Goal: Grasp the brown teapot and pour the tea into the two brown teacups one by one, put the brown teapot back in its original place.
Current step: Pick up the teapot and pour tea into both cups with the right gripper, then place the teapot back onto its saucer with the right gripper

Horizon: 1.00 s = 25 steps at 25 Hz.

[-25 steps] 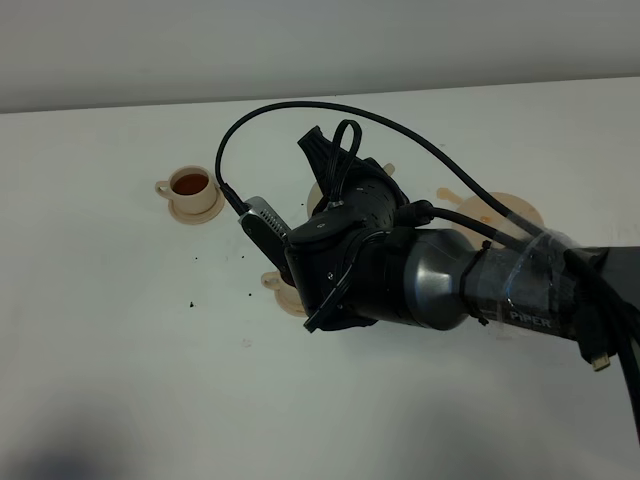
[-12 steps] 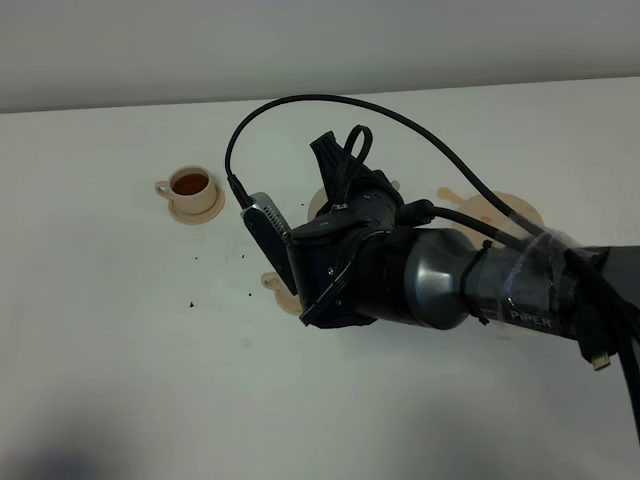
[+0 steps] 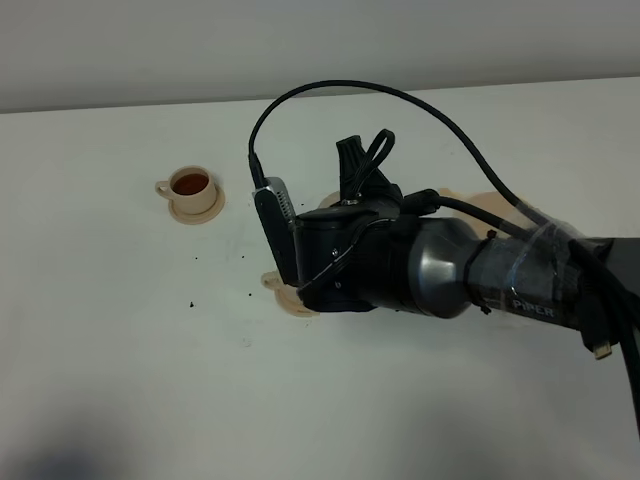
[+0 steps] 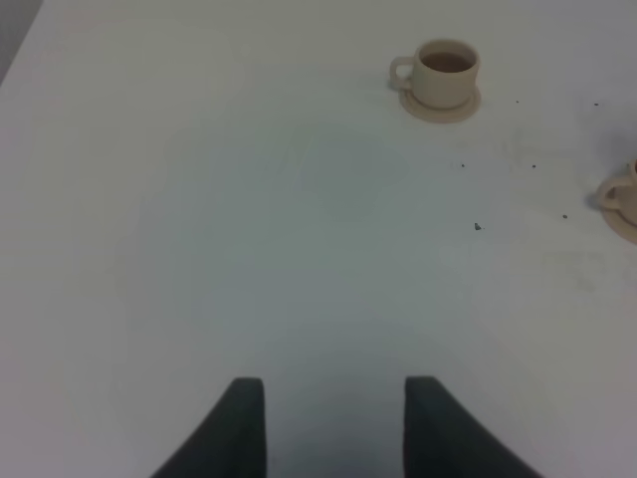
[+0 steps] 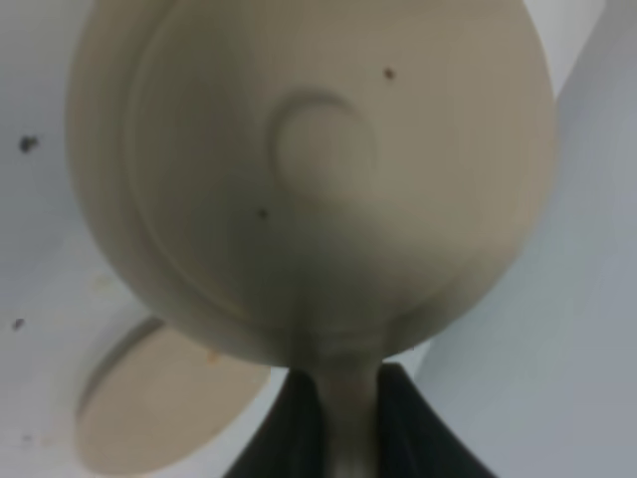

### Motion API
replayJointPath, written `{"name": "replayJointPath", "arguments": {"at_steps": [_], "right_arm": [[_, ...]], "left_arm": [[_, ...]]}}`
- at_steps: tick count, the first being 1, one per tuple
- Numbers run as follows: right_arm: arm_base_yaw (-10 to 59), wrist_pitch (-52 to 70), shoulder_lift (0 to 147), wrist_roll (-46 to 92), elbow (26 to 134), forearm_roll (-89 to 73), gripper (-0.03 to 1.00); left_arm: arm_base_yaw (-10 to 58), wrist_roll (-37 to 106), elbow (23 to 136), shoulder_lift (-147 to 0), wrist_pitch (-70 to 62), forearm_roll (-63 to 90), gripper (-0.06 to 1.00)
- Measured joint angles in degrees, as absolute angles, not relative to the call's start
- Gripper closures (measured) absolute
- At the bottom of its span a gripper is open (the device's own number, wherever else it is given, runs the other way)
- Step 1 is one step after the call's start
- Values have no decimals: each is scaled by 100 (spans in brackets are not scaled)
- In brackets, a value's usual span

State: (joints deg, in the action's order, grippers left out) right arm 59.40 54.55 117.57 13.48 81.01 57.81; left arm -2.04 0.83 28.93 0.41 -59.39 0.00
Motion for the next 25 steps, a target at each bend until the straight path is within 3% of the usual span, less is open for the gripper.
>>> {"name": "replayJointPath", "arguments": {"at_steps": [13,25], "right_arm": [[5221,6320,11550,1482,8829,2892,85],[4746,5755,11491,1775,8736,1418,85]], "left_arm": [[-204,83,2893,41,-5939,0,57],[-204,83,2893,41,-5939,0,57]]}}
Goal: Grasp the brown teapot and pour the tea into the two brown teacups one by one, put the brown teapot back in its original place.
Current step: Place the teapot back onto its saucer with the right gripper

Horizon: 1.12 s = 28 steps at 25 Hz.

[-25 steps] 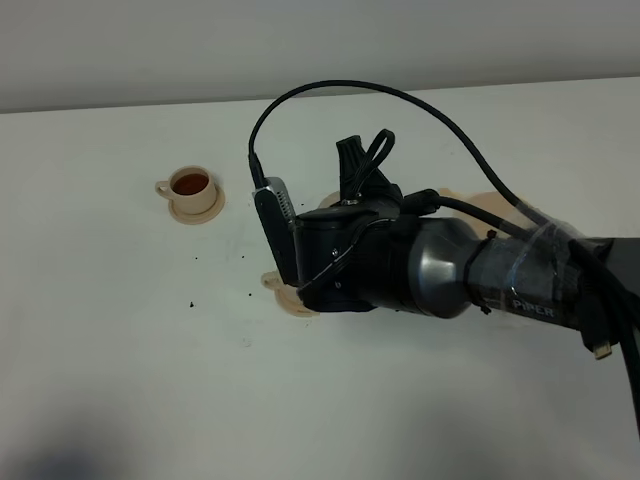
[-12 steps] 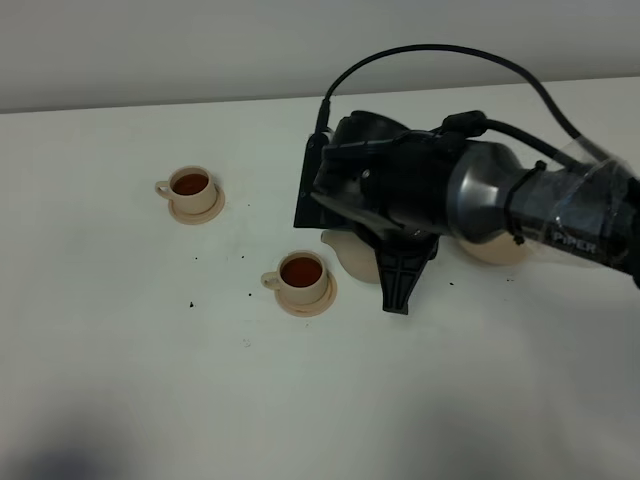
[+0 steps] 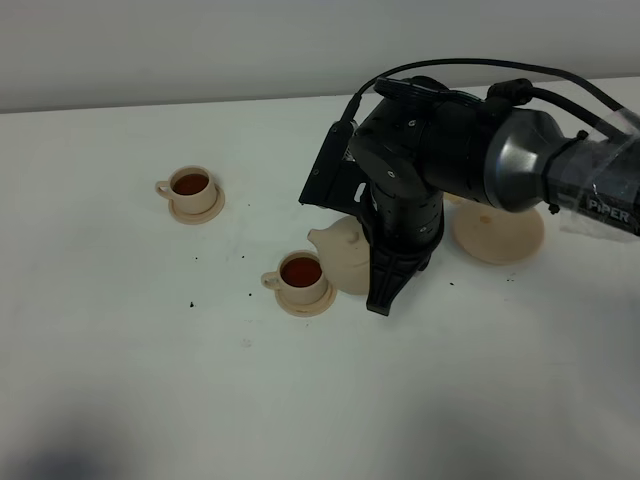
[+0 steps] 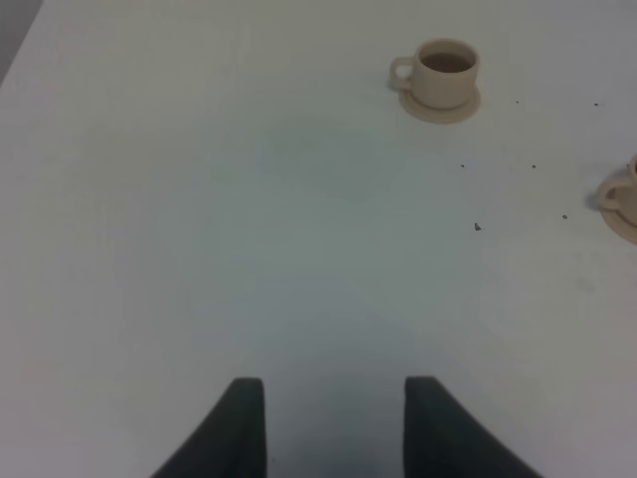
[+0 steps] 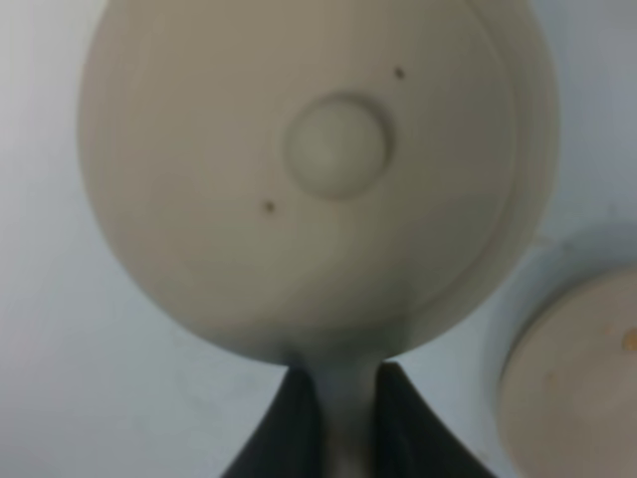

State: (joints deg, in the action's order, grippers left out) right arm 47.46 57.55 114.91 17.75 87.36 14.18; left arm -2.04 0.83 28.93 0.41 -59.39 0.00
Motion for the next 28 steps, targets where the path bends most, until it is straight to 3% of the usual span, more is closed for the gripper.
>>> {"name": "replayJointPath", "arguments": {"at_steps": [11,21,28], "right_arm": [[4446,5993,11187,1669,8616,1382,85],[2925,5217,10619,1639,7617,1363,85],[2315,4585,10771,1665,7486,1295,85]], "left_arm": [[-204,83,2893,41,-5939,0,57],[-204,83,2893,41,-5939,0,57],[-204,83,2893,41,-5939,0,57]]}}
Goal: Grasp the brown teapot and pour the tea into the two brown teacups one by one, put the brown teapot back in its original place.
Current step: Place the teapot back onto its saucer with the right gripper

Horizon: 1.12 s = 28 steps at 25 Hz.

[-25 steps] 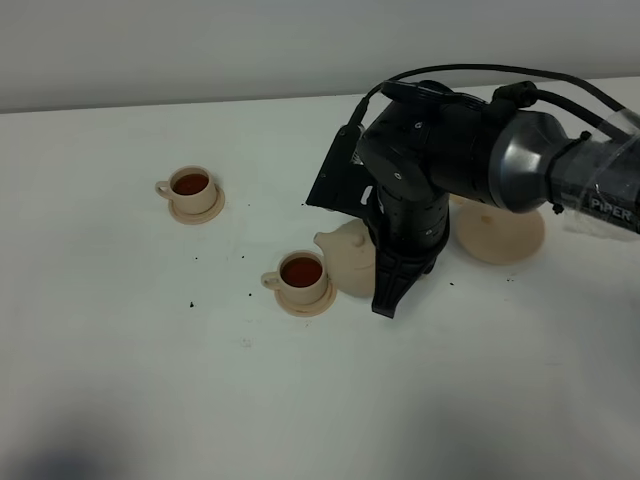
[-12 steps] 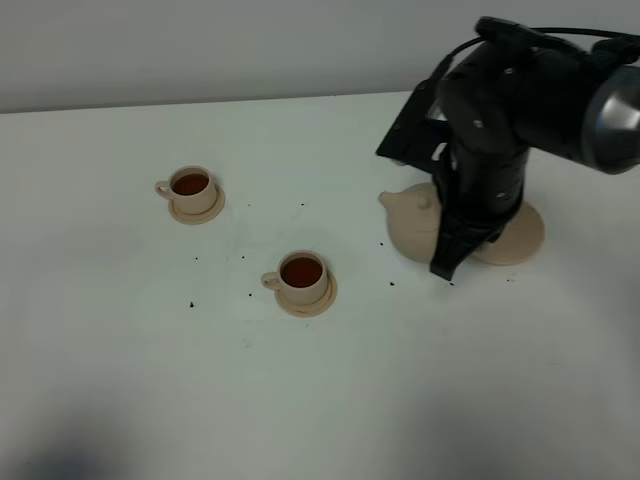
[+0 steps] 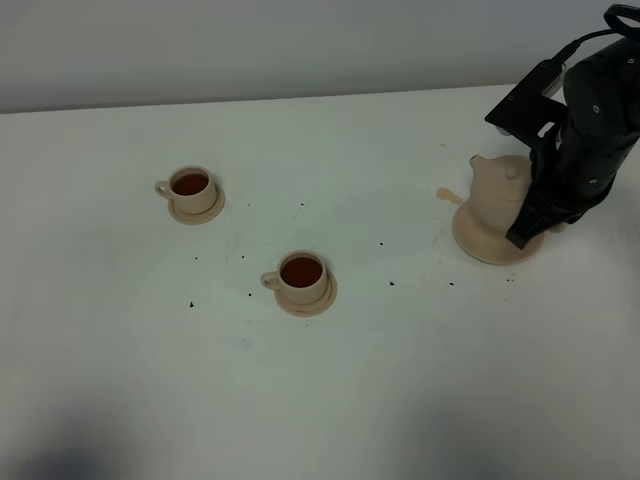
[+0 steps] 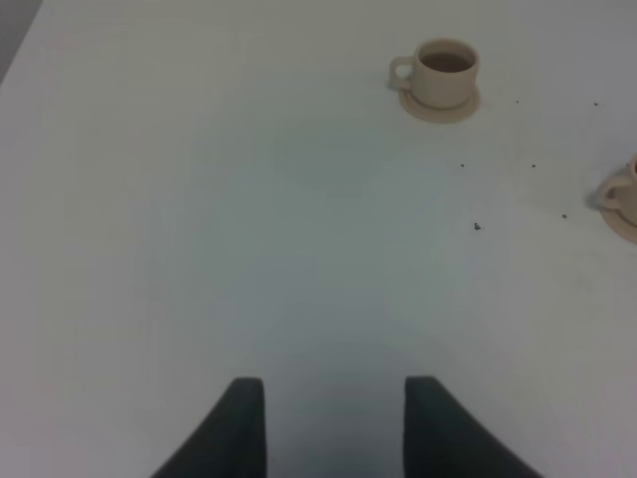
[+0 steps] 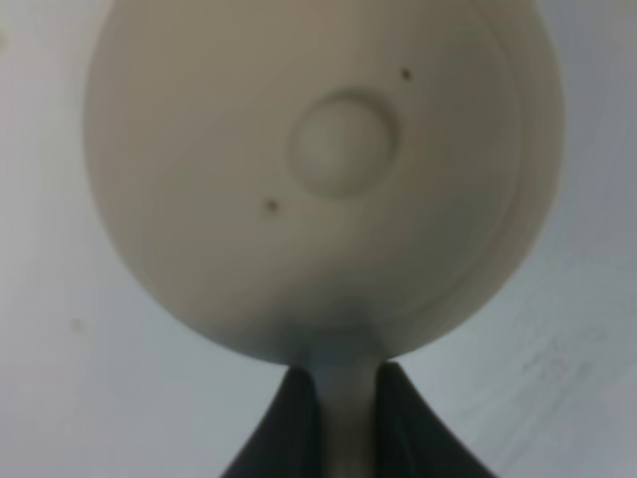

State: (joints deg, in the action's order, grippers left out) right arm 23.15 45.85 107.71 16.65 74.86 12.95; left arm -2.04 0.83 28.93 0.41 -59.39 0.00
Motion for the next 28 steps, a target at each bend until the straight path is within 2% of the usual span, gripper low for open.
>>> {"name": "replayJointPath", "arguments": {"at_steps": [10,25,28], "right_arm": [[2289,4186,11404,1677,7486,1132,85],[2284,4186,11417,1578,7486,790,85],[2284,4186,11417,1411,7486,742,82]], "left_arm": [[-204,83,2893,41,-5939,0,57],[-204,83,2893,41,-5939,0,57],[-204,83,2893,41,-5939,0,57]]}}
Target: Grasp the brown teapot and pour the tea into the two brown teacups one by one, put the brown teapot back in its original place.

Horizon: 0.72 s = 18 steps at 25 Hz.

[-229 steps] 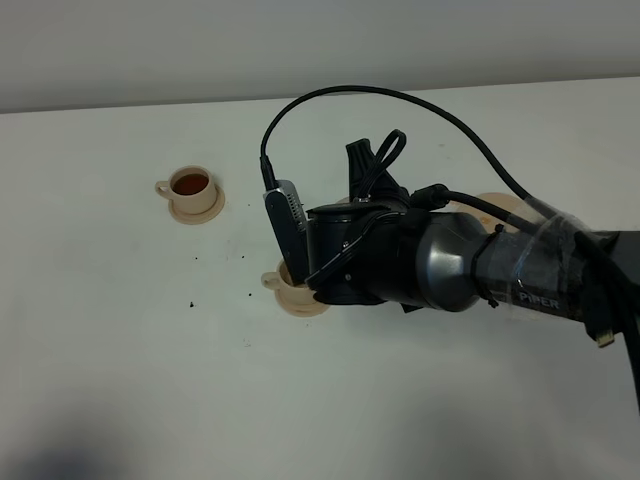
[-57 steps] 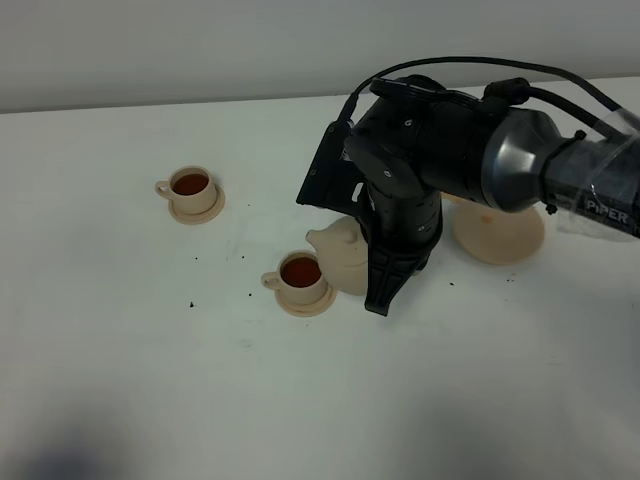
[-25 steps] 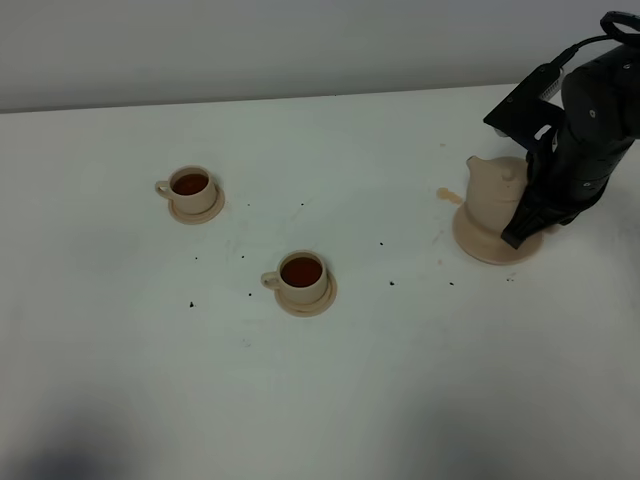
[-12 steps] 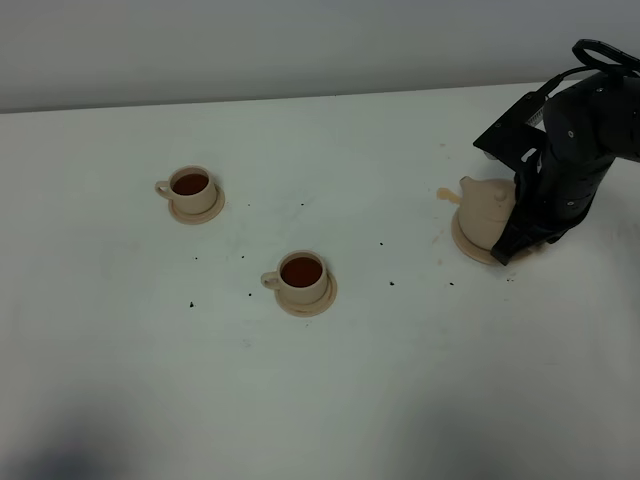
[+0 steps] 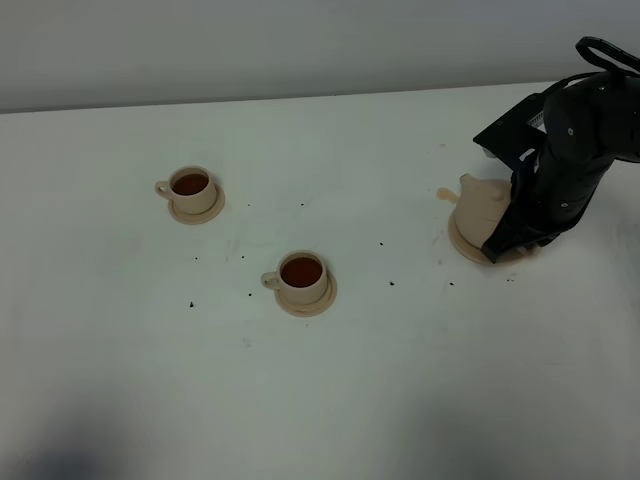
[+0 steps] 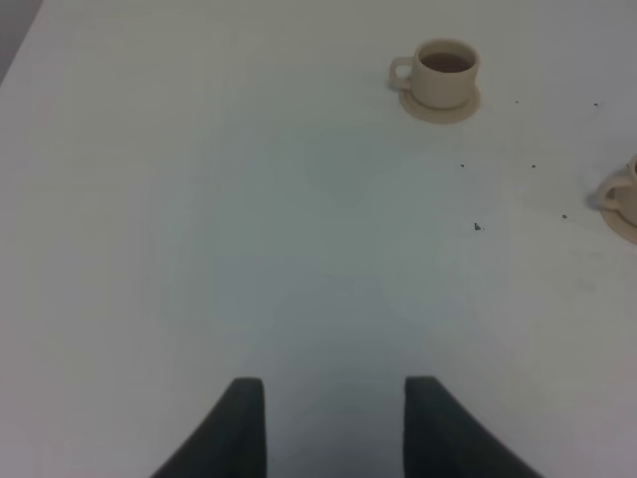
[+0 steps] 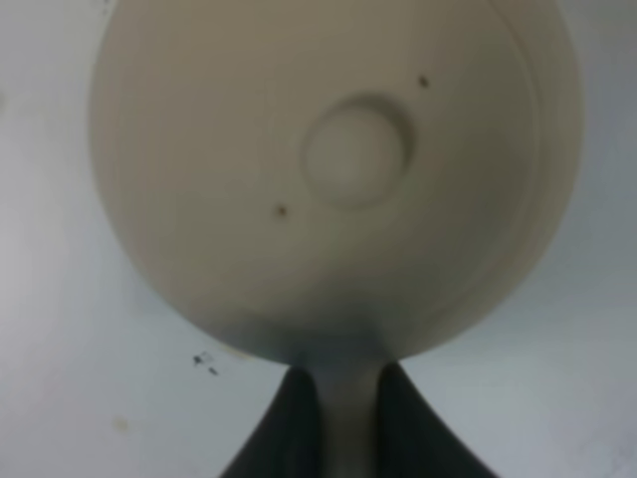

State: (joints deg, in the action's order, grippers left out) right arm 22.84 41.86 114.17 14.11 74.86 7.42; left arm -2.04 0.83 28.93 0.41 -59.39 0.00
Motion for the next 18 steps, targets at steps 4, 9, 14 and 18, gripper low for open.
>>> {"name": "replayJointPath", "arguments": {"at_steps": [4,9,14,18], "right_arm": [[2284,4214,11411,1187,7486,678,68],[2284,4466,11171,976,7486,673,47],[2284,5281,10544,760,7486,667,41],[2284,6465,9981,574,7486,667,43]], "left_arm": [[-204,83,2893,41,-5939,0,57],[-204,83,2893,41,-5939,0,57],[-204,83,2893,41,-5939,0,57],[-204,83,2893,41,-5939,0,57]]}}
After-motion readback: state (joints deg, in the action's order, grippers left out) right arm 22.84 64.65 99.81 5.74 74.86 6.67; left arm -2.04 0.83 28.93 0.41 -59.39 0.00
